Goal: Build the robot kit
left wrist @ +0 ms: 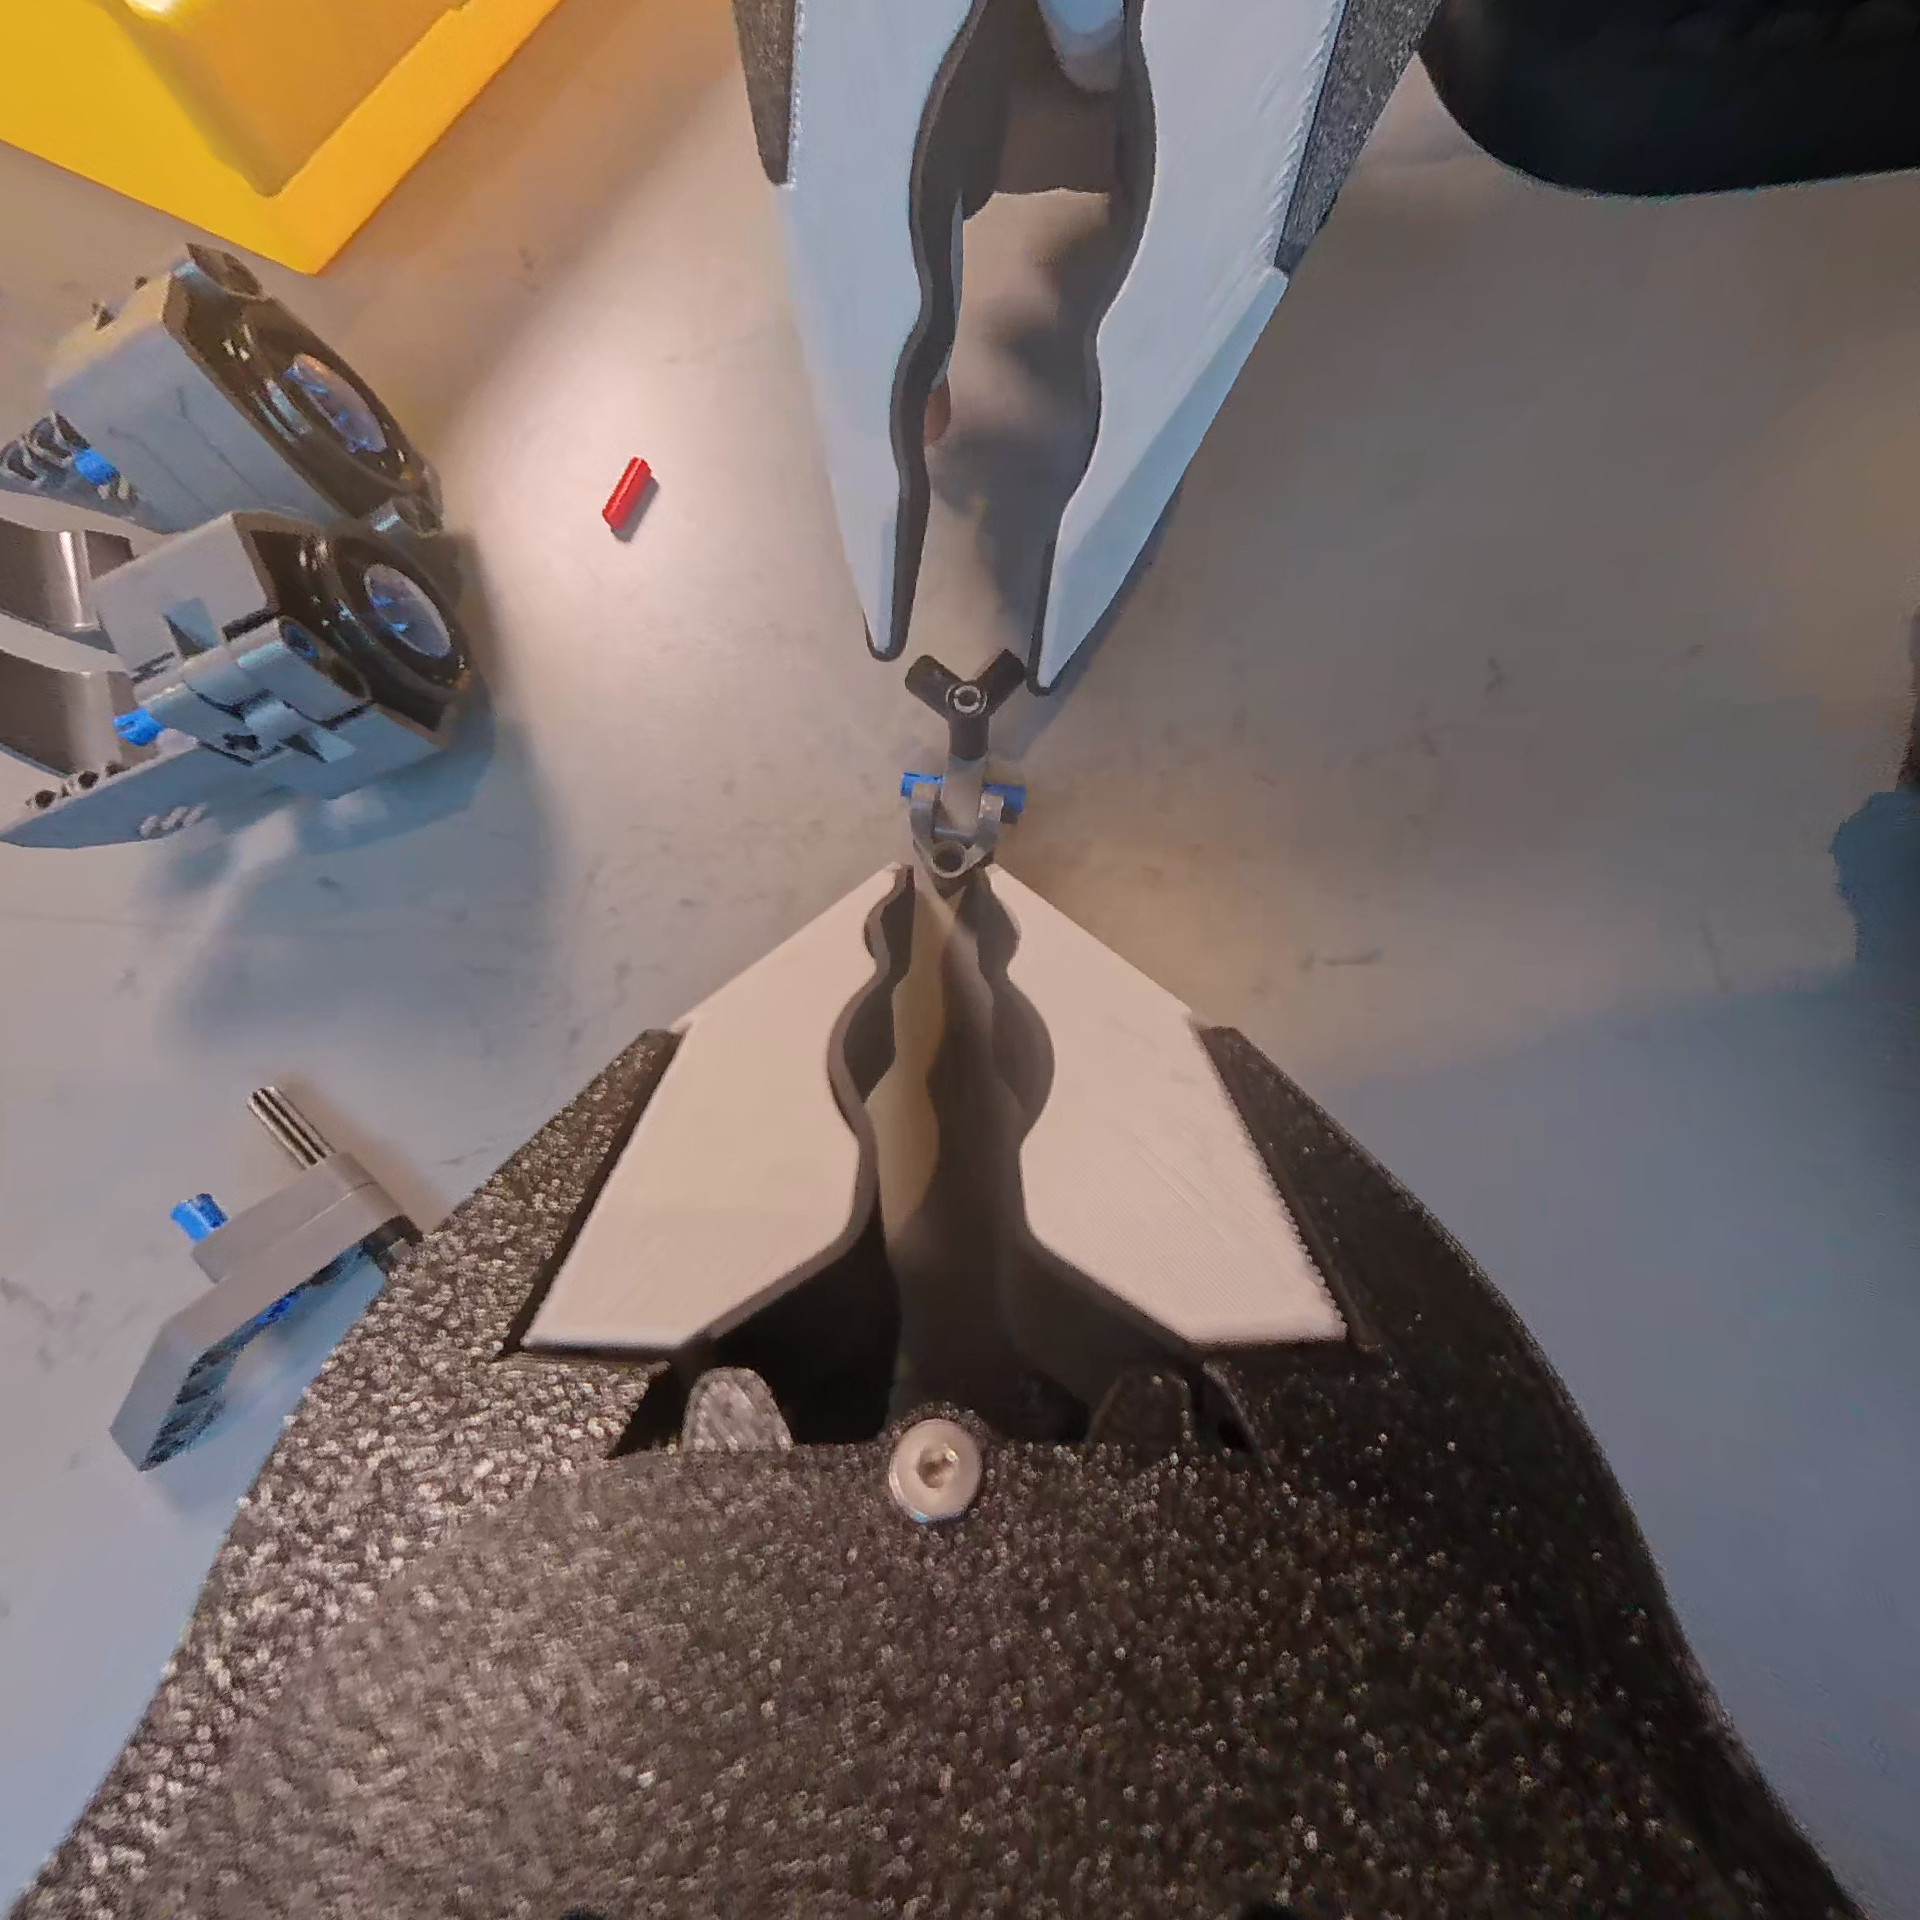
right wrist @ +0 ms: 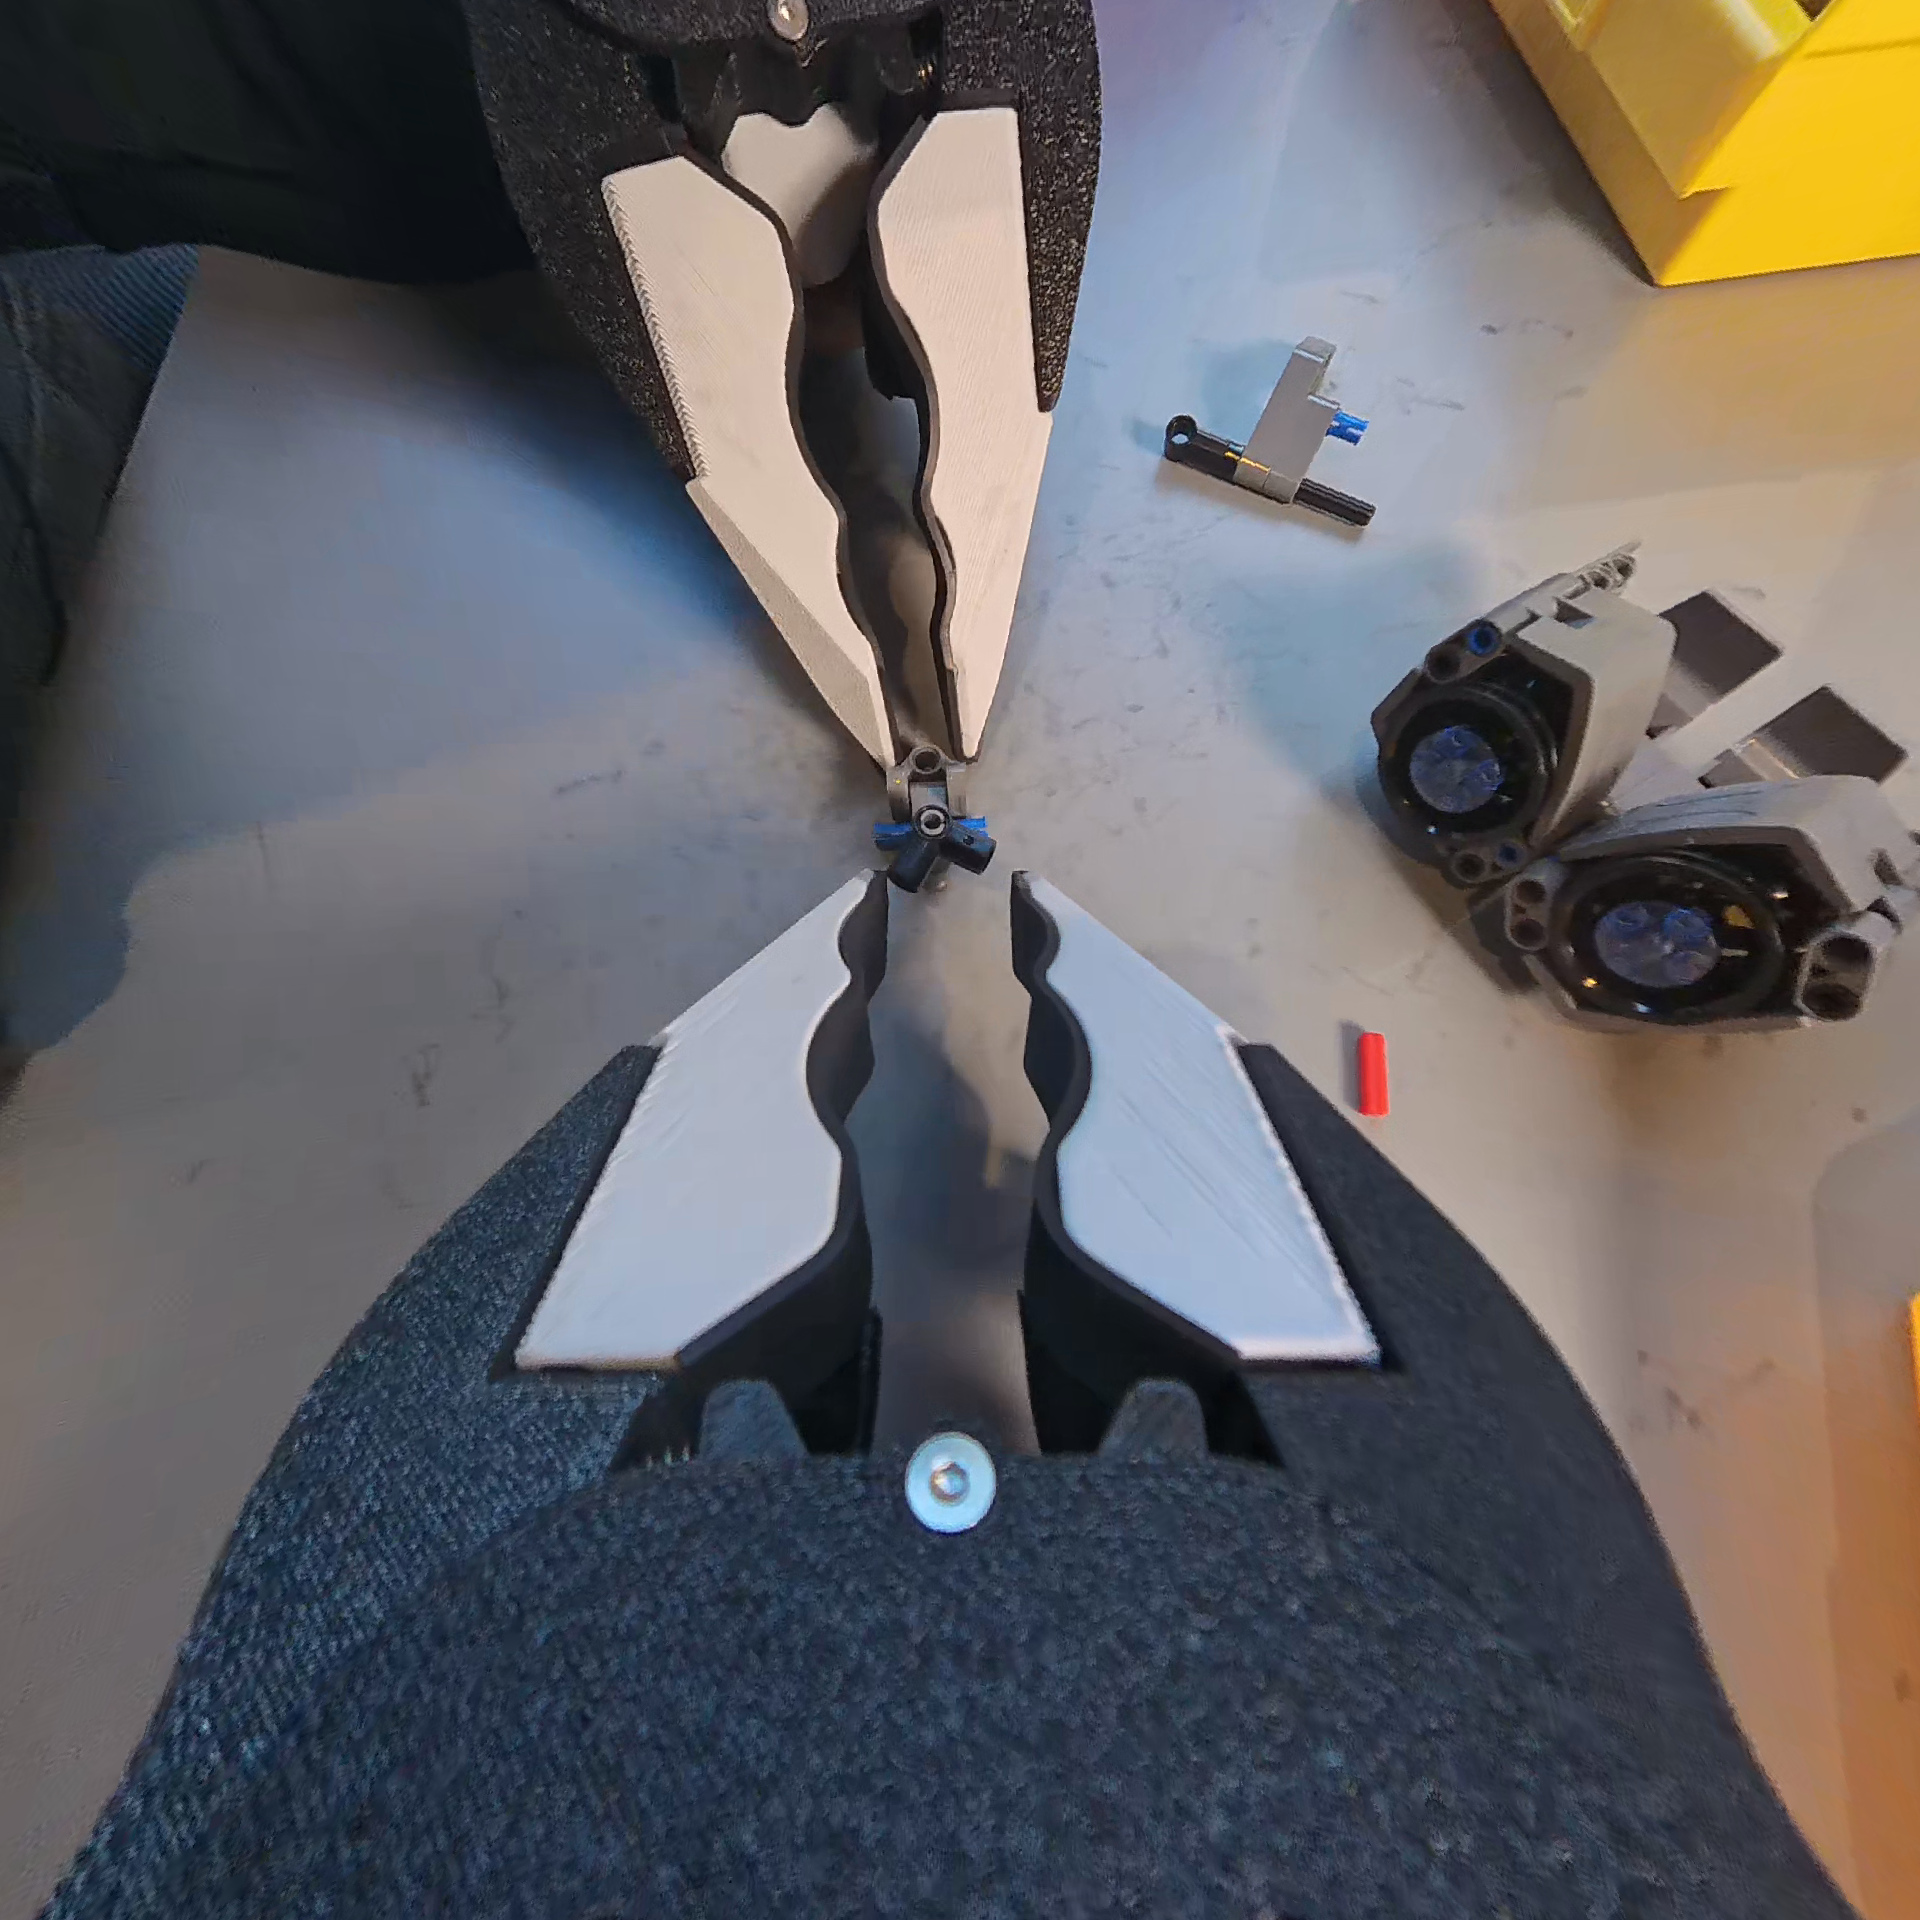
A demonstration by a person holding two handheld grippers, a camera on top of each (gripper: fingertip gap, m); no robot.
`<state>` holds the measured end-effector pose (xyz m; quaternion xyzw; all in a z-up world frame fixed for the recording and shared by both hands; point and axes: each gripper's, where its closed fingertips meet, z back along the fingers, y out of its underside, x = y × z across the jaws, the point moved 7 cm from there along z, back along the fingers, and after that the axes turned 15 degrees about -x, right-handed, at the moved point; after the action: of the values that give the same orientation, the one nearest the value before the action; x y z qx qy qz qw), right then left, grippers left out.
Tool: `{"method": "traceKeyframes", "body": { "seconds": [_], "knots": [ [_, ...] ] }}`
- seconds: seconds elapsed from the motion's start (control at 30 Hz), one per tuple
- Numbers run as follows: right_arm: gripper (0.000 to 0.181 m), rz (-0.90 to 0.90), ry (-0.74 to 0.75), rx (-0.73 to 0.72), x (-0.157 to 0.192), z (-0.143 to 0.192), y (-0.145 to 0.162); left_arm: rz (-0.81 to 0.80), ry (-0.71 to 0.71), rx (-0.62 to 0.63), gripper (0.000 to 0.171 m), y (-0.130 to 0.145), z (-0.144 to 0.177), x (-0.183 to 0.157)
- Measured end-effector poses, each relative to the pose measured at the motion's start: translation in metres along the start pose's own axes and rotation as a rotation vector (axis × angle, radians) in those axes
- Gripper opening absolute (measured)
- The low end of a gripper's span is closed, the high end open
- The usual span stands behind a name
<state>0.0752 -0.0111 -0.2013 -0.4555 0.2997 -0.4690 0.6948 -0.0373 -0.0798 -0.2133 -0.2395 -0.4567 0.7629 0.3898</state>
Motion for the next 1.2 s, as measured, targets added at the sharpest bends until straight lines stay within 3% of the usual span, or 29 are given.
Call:
{"method": "traceKeyframes", "body": {
  "seconds": [0.9, 1.2],
  "knots": [
    [0.007, 0.032, 0.044, 0.012, -0.003, -0.001, 0.002, -0.030, -0.017, 0.006, 0.005, 0.000, 0.000, -0.001],
    [0.022, 0.032, 0.005, 0.020, 0.000, 0.009, -0.002, -0.011, -0.026, 0.009, 0.006, 0.000, 0.001, 0.000]
  ]
}}
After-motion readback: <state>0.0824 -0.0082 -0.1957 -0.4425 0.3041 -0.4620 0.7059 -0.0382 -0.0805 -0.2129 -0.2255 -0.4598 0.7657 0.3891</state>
